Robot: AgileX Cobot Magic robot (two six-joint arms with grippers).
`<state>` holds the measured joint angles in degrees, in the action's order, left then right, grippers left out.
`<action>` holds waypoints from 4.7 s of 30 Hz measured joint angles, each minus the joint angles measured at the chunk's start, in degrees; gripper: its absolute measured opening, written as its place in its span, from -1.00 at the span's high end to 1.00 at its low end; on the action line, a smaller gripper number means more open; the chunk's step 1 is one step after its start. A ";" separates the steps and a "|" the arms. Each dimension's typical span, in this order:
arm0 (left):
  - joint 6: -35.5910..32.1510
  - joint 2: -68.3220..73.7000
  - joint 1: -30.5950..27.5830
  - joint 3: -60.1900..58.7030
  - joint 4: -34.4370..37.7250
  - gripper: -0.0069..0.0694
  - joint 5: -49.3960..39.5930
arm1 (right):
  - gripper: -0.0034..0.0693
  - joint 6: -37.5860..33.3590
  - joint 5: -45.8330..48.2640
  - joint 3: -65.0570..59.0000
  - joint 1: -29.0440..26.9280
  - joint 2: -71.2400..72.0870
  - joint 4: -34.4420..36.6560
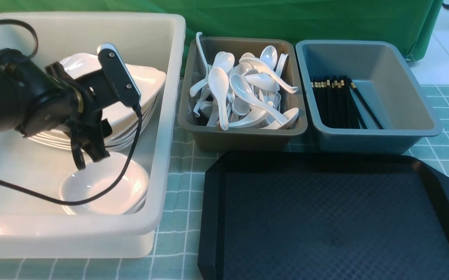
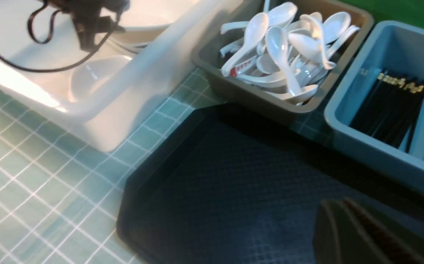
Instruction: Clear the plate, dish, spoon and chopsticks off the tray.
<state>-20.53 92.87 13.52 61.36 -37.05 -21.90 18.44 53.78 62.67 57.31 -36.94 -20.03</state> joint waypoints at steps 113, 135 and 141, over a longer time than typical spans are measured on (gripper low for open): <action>9.70 -91.23 -16.26 -57.80 46.17 0.78 16.54 | 0.64 -28.58 -40.04 -63.02 -53.65 36.82 23.69; 12.12 -92.77 -19.90 -61.80 47.94 0.78 8.74 | 0.47 -28.52 -40.11 -63.02 -53.65 36.94 23.69; 12.02 -92.77 -19.90 -61.80 47.95 0.78 8.74 | 0.45 -28.52 -40.11 -63.02 -53.65 36.94 23.69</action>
<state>-8.52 0.10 -6.38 -0.44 10.90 -13.16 -10.09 13.67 -0.35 3.66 0.00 3.66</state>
